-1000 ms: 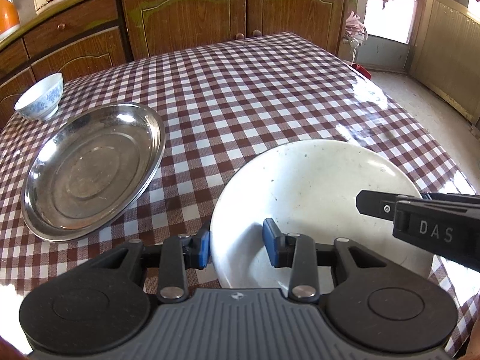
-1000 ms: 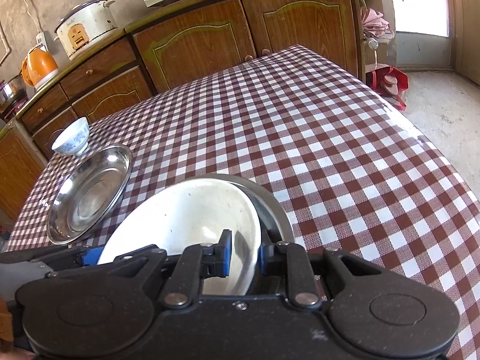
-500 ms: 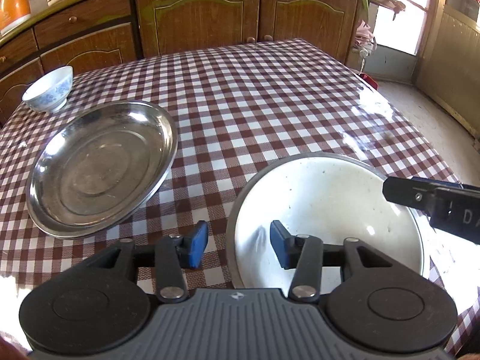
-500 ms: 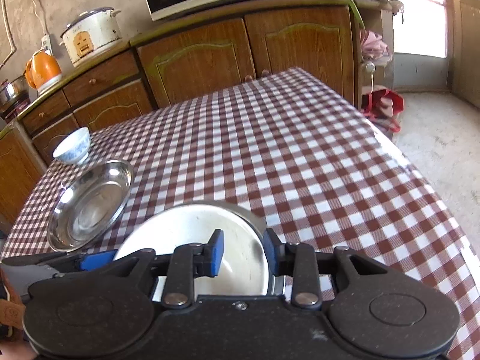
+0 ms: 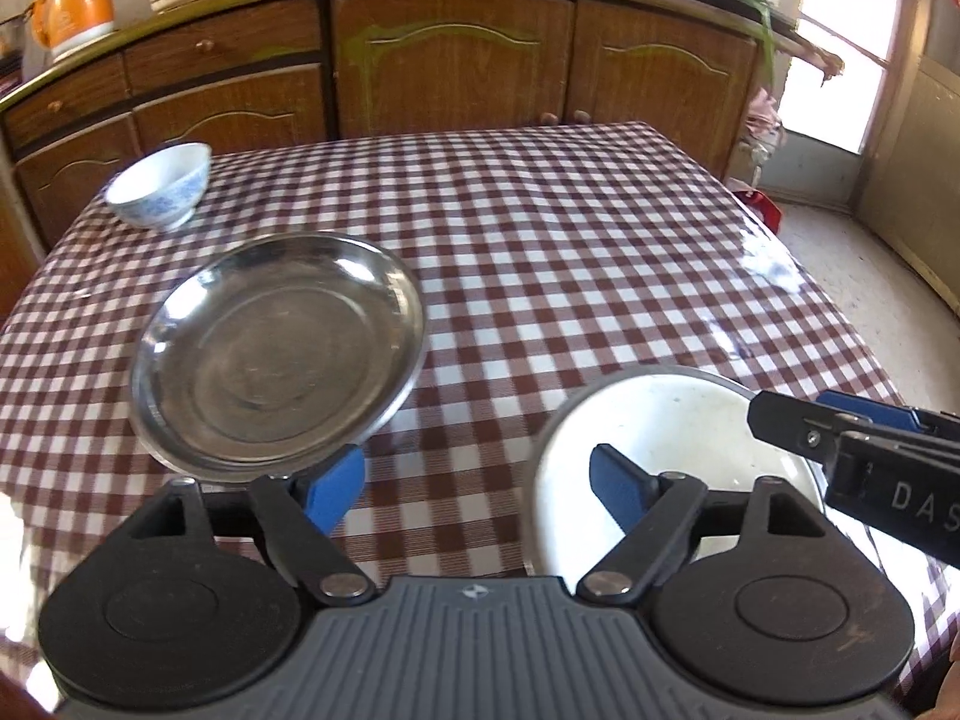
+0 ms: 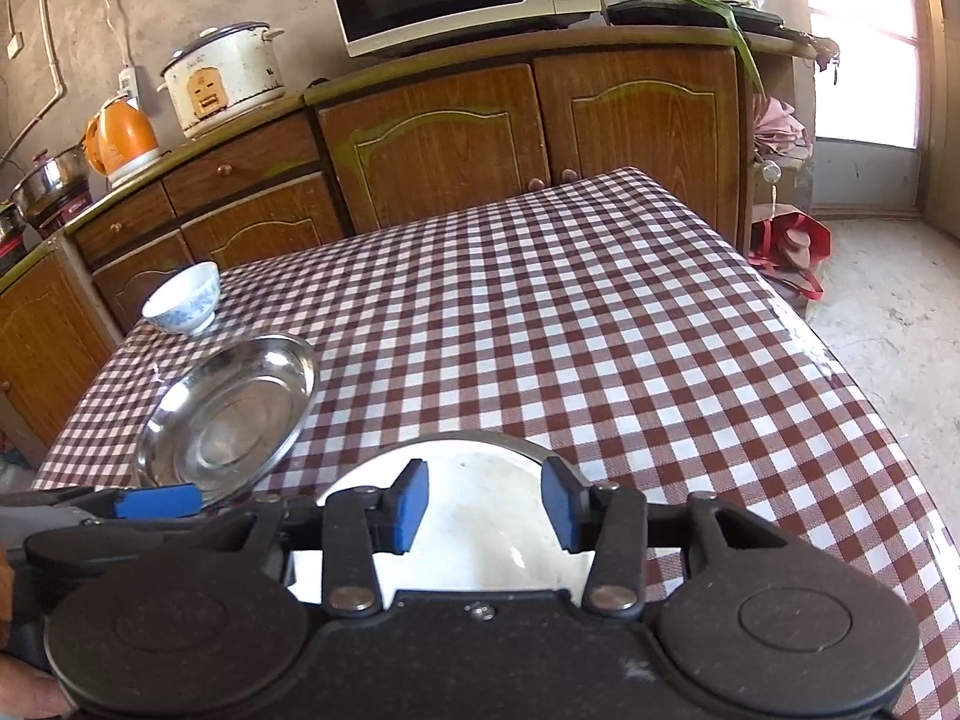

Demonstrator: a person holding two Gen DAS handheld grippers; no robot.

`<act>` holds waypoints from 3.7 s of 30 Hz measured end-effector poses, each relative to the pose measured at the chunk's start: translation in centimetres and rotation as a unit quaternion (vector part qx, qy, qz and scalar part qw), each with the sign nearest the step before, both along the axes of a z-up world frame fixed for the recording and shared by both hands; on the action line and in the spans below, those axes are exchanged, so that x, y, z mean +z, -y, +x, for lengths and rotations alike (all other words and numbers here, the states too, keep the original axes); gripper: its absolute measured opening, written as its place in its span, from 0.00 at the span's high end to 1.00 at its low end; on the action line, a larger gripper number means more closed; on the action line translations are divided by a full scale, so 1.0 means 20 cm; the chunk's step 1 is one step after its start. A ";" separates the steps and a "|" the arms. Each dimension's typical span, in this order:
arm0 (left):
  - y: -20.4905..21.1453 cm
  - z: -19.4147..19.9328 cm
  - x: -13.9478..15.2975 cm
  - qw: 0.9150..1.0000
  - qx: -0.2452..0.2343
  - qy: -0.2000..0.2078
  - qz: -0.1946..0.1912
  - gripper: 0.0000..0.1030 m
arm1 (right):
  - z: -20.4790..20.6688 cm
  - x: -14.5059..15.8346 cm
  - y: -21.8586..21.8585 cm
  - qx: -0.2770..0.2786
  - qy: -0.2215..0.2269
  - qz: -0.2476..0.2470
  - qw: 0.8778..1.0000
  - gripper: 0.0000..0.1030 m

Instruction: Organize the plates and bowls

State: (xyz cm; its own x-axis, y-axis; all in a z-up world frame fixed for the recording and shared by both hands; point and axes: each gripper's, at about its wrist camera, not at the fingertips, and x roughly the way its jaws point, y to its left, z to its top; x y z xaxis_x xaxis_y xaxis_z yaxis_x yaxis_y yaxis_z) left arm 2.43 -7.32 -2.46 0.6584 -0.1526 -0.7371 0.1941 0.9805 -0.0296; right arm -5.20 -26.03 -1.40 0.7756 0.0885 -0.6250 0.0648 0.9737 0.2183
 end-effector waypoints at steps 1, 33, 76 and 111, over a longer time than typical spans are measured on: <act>-0.02 0.00 0.01 1.000 0.005 -0.001 0.001 0.16 | 0.00 0.00 -0.01 0.001 0.000 0.000 1.000 0.45; -0.50 -0.06 0.16 0.993 0.115 0.019 -0.002 0.11 | 0.10 0.15 -0.54 0.125 0.010 -0.022 0.992 0.34; -1.00 0.06 0.31 0.977 0.204 0.057 -0.003 0.10 | 0.39 0.31 -1.12 0.201 0.041 -0.025 0.978 0.32; -1.16 0.47 0.37 0.974 0.212 0.073 0.030 0.10 | 0.83 0.35 -1.34 0.210 0.050 -0.015 0.976 0.32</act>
